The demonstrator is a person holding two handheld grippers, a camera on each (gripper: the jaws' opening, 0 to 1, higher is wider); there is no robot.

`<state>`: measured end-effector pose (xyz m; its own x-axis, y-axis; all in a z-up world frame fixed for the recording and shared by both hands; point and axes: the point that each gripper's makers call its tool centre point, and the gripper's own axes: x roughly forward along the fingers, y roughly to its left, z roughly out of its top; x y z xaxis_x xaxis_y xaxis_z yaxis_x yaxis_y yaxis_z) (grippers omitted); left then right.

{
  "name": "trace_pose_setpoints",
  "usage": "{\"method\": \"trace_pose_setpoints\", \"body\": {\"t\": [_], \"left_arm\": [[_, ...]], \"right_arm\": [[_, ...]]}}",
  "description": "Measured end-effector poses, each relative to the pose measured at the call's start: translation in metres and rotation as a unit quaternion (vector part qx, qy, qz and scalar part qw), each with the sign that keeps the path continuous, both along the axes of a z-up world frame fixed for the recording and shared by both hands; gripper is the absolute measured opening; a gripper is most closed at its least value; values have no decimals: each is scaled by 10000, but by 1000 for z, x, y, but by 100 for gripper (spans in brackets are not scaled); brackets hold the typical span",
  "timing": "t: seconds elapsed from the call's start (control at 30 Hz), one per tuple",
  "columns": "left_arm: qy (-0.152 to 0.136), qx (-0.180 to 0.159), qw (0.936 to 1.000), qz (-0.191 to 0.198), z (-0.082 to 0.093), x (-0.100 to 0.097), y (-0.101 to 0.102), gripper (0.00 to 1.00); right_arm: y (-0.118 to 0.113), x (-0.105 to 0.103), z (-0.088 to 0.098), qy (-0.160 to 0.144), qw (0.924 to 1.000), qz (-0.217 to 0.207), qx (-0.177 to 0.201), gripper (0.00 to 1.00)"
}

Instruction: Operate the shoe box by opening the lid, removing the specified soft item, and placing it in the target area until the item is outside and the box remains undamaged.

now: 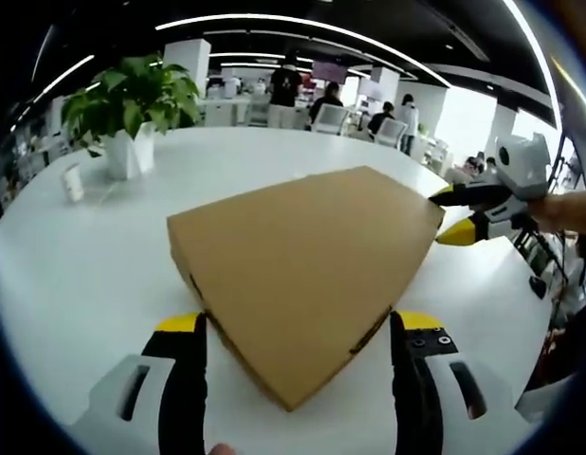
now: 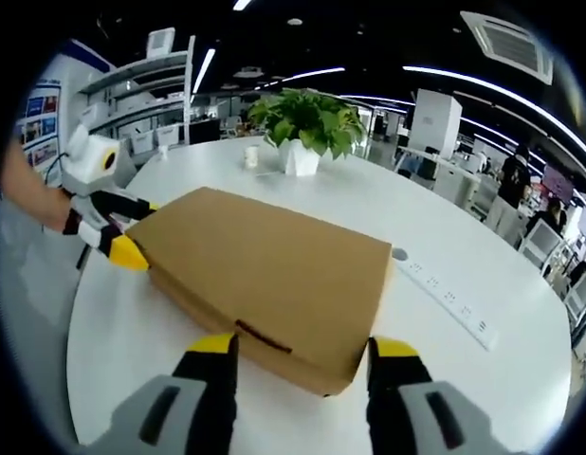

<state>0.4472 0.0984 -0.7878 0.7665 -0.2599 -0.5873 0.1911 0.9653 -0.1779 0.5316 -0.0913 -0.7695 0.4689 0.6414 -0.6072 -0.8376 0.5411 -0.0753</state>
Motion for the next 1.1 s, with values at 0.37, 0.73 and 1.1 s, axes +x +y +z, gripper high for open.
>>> {"method": "trace_pose_setpoints", "body": {"t": [0.37,0.73,1.1], "left_arm": [[29,27,9998,-198,0,1,8,79],[110,45,9985,-527,-1,3,14,78],[193,168,9956,-906,-2,1,20,77]], "right_arm": [[4,-10,2,13,9996,-214,185,51],[5,-14,1,132,9983,-459,325,49],[6,-27,0,137,9964,-729,418,48]]}}
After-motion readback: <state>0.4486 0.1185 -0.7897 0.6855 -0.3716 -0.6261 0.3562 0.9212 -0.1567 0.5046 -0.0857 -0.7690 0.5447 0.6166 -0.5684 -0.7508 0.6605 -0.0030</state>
